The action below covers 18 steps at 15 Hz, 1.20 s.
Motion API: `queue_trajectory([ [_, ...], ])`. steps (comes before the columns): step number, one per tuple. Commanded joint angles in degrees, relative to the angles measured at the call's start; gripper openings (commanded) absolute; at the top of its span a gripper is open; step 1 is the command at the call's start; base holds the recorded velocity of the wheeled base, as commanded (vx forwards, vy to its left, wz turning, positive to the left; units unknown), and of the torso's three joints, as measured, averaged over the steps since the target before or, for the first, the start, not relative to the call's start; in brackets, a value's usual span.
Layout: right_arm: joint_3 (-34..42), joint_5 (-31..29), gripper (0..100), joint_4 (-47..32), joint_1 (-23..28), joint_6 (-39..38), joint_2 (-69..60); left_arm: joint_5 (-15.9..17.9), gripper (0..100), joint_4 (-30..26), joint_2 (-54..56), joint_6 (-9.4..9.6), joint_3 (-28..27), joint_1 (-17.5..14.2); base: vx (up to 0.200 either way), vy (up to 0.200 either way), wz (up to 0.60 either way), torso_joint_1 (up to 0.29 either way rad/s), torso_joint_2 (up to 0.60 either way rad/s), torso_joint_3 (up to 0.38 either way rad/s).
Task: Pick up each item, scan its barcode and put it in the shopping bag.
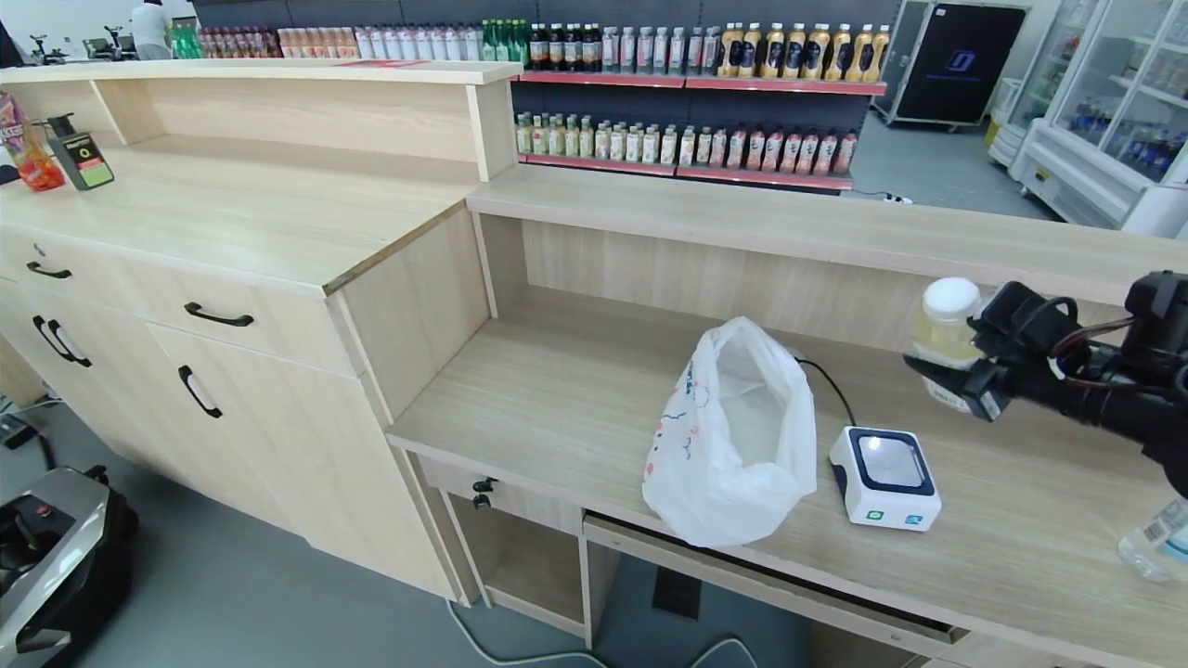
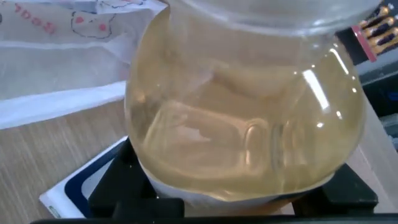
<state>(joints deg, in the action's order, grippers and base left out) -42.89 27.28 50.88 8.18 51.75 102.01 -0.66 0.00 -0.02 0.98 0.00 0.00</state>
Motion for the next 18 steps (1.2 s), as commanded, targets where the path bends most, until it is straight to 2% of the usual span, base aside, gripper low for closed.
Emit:
queue_trajectory([
  [1,0.3,3.0,0,0.8,1.4,1.5,4.2,0.0,0,0.0,0.0,-0.01,0.0,0.0,0.000,0.000,0.00,0.000,0.00,0.000],
  [4,-0.4,10.6,0,3.4,2.3,5.0,7.2,0.0,0,0.0,0.0,-0.01,0.0,0.0,0.000,0.000,0.00,0.000,0.00,0.000],
  [9,-0.5,16.0,0,7.7,2.4,7.7,11.5,0.0,0,0.0,0.0,-0.01,0.0,0.0,0.000,0.000,0.00,0.000,0.00,0.000],
  [15,-0.6,18.7,0,11.4,3.5,7.9,13.8,0.0,0,0.0,0.0,-0.01,0.0,0.0,0.000,0.000,0.00,0.000,0.00,0.000],
  [18,-0.3,20.6,0,10.8,5.6,12.6,14.1,0.0,0,0.0,0.0,-0.01,0.0,0.0,0.000,0.000,0.00,0.000,0.00,0.000],
])
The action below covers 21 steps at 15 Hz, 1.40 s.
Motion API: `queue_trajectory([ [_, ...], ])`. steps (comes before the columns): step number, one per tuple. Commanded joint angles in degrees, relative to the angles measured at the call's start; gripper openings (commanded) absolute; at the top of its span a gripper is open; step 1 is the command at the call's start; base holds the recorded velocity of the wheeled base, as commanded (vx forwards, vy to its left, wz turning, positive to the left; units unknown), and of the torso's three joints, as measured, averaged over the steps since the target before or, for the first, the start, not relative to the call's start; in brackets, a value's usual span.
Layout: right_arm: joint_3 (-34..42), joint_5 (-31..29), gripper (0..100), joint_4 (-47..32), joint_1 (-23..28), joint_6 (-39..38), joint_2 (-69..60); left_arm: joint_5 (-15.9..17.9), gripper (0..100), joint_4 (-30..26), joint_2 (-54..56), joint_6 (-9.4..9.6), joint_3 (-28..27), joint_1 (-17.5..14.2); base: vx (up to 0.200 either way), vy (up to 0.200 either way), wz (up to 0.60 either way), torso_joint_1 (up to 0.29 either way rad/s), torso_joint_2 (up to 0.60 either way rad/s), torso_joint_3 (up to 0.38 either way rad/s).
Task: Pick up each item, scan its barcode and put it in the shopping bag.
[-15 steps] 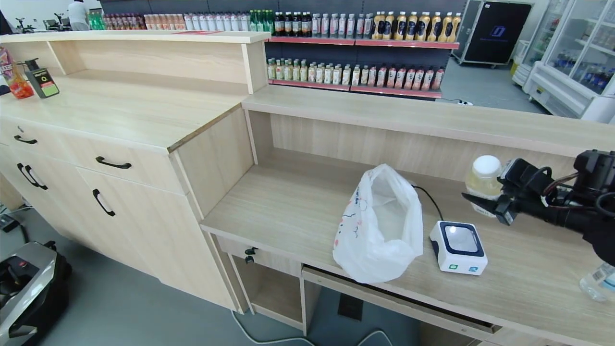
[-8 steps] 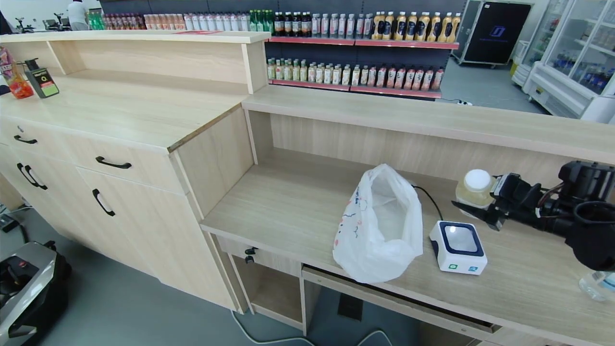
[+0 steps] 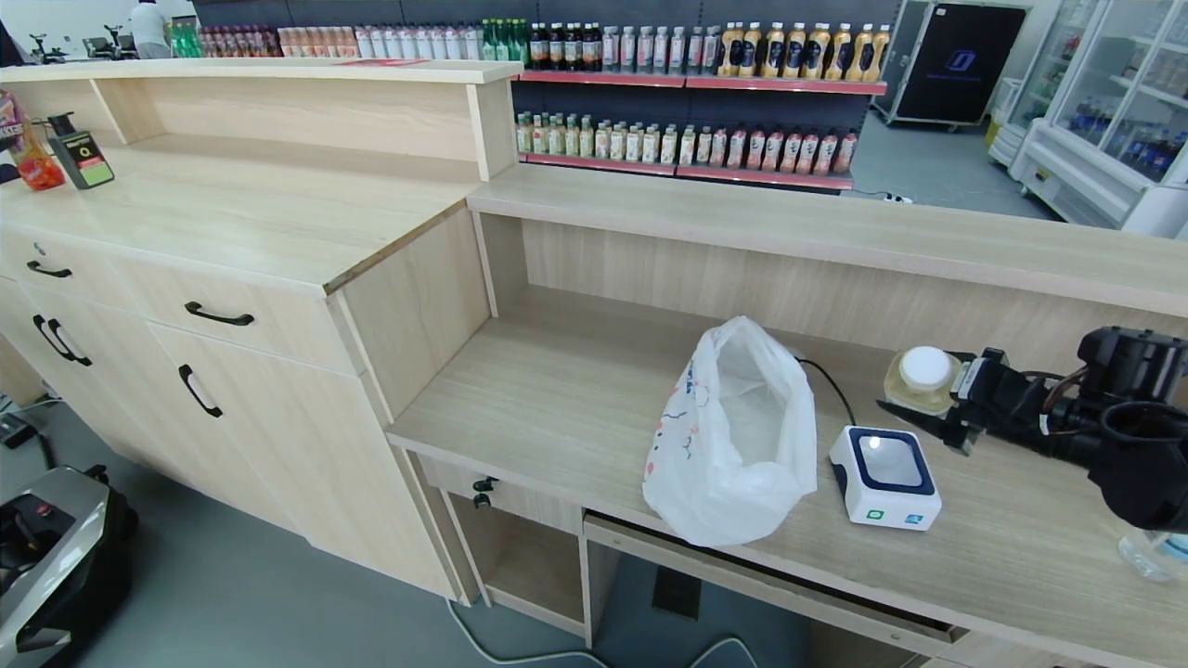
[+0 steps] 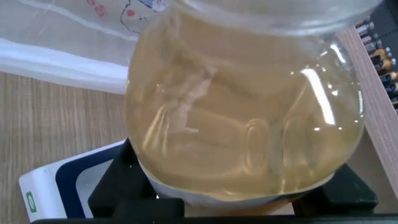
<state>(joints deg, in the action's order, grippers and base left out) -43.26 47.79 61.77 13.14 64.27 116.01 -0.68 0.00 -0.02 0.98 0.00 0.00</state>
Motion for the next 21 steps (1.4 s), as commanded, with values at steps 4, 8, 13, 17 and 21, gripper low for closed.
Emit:
queue_trajectory([
  [4,1.2,0.5,0,-0.1,1.5,2.0,-0.2,0.0,0,0.0,0.0,-0.01,0.0,0.0,0.000,0.000,0.00,0.000,0.00,0.000],
  [8,2.3,0.3,0,-0.3,1.9,2.2,0.0,0.0,0,0.0,0.0,-0.01,0.0,0.0,0.000,0.000,0.00,0.000,0.00,0.000],
  [13,2.5,0.4,0,-0.5,2.9,4.1,0.9,0.0,0,0.0,0.0,-0.01,0.0,0.0,0.000,0.000,0.00,0.000,0.00,0.000],
  [17,2.6,0.4,0,-0.5,3.2,5.3,1.7,0.0,0,0.0,0.0,-0.01,0.0,0.0,0.000,0.000,0.00,0.000,0.00,0.000],
  [21,2.3,0.7,0,-0.5,3.0,5.3,2.5,0.0,0,0.0,0.0,-0.10,0.0,0.0,0.000,0.000,0.00,0.000,0.00,0.000],
])
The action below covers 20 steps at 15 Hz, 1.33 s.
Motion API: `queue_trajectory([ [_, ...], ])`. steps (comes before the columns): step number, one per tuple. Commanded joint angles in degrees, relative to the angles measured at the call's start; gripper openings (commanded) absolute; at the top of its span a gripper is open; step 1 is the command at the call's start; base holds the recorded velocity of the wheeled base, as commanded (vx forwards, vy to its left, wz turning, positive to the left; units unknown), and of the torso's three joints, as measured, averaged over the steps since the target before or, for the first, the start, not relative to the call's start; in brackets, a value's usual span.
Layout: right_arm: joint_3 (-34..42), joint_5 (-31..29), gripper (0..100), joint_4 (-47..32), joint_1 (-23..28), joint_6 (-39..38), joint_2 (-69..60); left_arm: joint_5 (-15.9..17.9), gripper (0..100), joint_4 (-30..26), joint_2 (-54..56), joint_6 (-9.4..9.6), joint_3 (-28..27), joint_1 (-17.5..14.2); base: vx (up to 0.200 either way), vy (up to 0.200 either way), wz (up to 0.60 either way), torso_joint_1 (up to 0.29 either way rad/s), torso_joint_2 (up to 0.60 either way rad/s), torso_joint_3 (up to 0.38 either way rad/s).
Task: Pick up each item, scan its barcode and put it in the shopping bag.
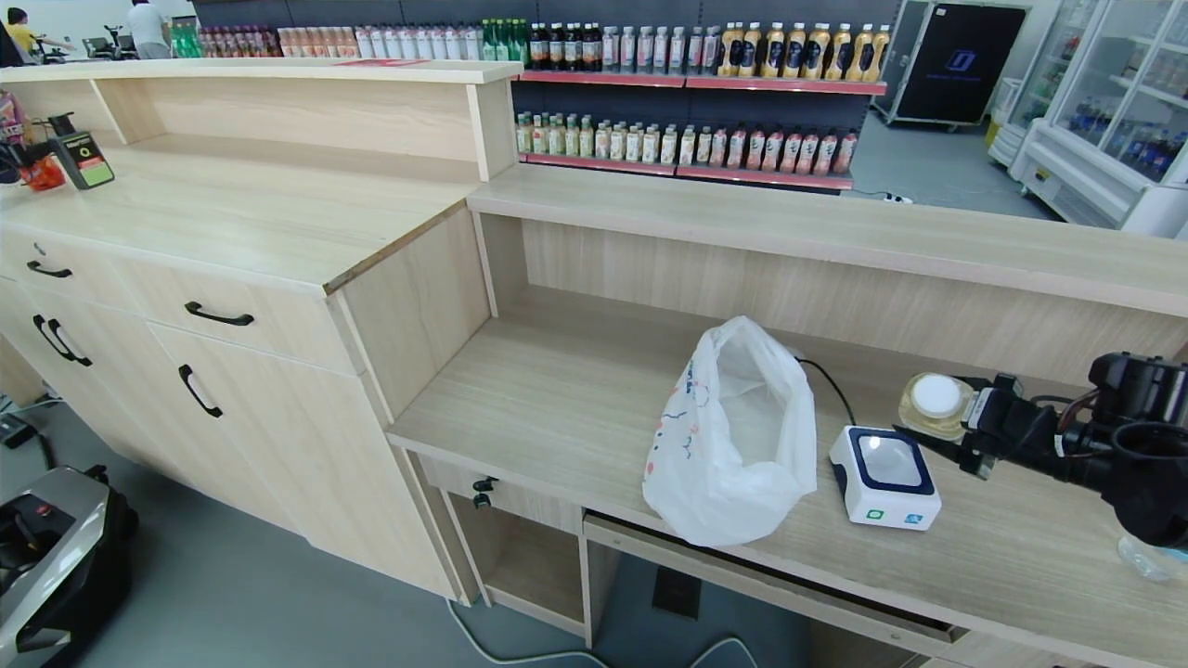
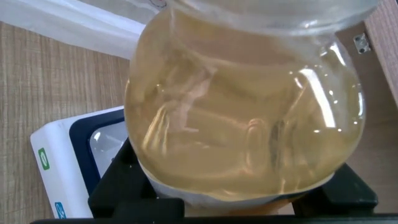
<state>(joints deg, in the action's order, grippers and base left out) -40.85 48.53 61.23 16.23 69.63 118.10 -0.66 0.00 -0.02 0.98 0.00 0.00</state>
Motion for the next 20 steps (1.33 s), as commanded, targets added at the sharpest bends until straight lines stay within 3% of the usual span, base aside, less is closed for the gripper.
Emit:
queue_trajectory([
  [1,-0.3,0.4,0,0.0,-0.3,0.0,0.5,0.0,0,0.0,0.0,-0.01,0.0,0.0,0.000,0.000,0.00,0.000,0.00,0.000],
  [20,-4.9,2.4,0,0.8,-2.7,-1.9,4.9,0.0,0,0.0,0.0,-0.01,0.0,0.0,0.000,0.000,0.00,0.000,0.00,0.000],
])
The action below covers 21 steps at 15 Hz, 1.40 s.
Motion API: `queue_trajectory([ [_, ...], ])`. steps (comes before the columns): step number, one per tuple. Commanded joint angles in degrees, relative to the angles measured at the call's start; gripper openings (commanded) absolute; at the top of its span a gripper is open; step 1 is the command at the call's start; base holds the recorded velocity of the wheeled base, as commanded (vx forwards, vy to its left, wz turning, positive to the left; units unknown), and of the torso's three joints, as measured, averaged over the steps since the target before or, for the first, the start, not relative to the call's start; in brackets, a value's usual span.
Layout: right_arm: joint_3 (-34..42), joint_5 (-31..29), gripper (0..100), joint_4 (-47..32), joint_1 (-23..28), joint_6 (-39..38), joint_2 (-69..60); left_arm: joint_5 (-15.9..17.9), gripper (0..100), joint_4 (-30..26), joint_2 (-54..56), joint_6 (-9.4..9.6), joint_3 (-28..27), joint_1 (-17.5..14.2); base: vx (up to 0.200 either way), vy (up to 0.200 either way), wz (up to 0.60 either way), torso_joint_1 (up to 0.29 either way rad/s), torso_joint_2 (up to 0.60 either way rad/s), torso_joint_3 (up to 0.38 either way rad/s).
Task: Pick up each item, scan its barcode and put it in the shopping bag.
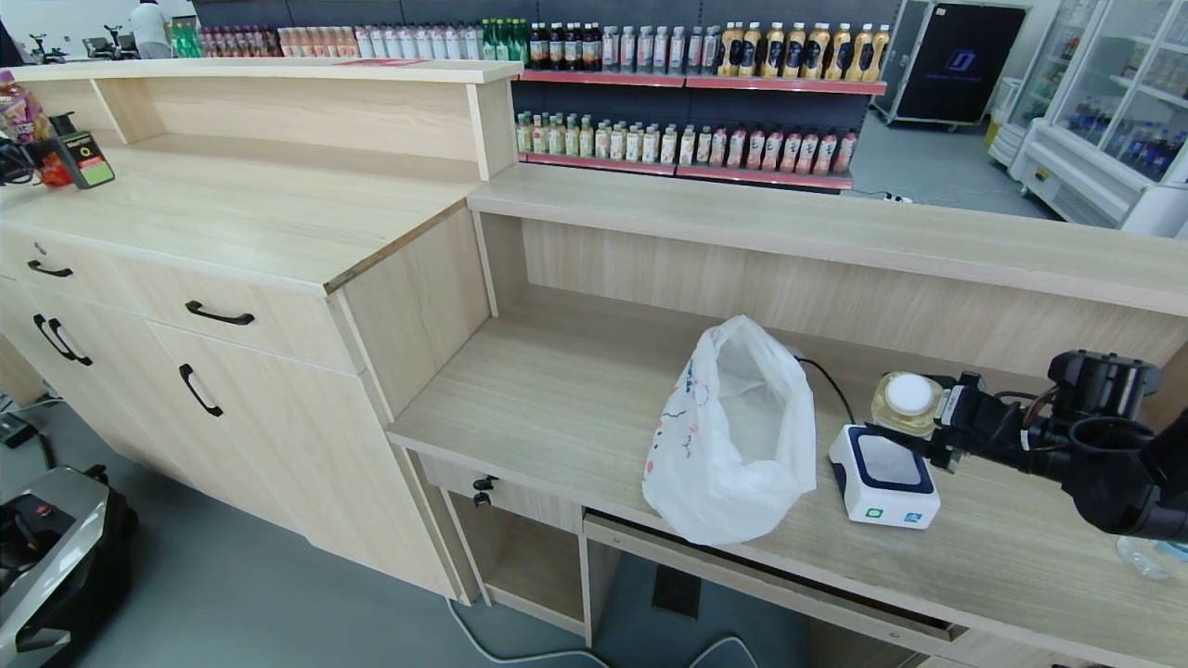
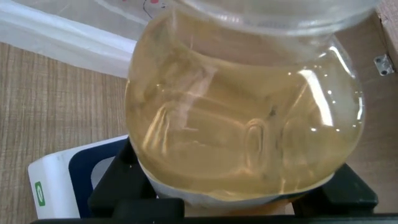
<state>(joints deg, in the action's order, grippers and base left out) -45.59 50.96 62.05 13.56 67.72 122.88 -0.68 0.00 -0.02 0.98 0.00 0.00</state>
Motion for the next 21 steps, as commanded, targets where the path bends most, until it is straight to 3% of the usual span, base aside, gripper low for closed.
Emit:
queue_trajectory([
  [1,-0.1,0.0,0,0.0,0.0,0.0,0.1,0.0,0,0.0,0.0,-0.01,0.0,0.0,0.000,0.000,0.00,0.000,0.00,0.000],
  [4,0.1,0.3,0,-0.1,0.3,-3.5,-2.7,0.0,0,0.0,0.0,-0.01,0.0,0.0,0.000,0.000,0.00,0.000,0.00,0.000],
  [6,0.7,-2.1,0,-2.8,2.2,-18.0,-11.6,0.0,0,0.0,0.0,-0.01,0.0,0.0,0.000,0.000,0.00,0.000,0.00,0.000],
  [7,1.6,-8.1,0,-6.3,3.3,-26.8,-17.6,0.0,0,0.0,0.0,-0.01,0.0,0.0,0.000,0.000,0.00,0.000,0.00,0.000],
  [10,3.1,-24.0,0,-16.1,4.1,-42.2,-29.3,0.0,0,0.0,0.0,-0.01,0.0,0.0,0.000,0.000,0.00,0.000,0.00,0.000],
  [13,13.9,-33.3,0,-18.2,5.1,-42.9,-38.2,0.0,0,0.0,0.0,-0.01,0.0,0.0,0.000,0.000,0.00,0.000,0.00,0.000],
  [15,18.6,-34.7,0,-12.9,5.3,-42.8,-39.8,0.0,0,0.0,0.0,-0.01,0.0,0.0,0.000,0.000,0.00,0.000,0.00,0.000],
  [19,19.5,-36.8,0,-6.9,5.3,-42.9,-40.4,0.0,0,0.0,0.0,-0.01,0.0,0.0,0.000,0.000,0.15,-0.001,0.00,0.001],
  [21,19.9,-37.4,0,0.4,4.5,-42.8,-39.2,0.0,0,0.0,0.0,-0.01,0.0,0.0,0.000,0.000,0.60,0.007,0.00,0.005],
])
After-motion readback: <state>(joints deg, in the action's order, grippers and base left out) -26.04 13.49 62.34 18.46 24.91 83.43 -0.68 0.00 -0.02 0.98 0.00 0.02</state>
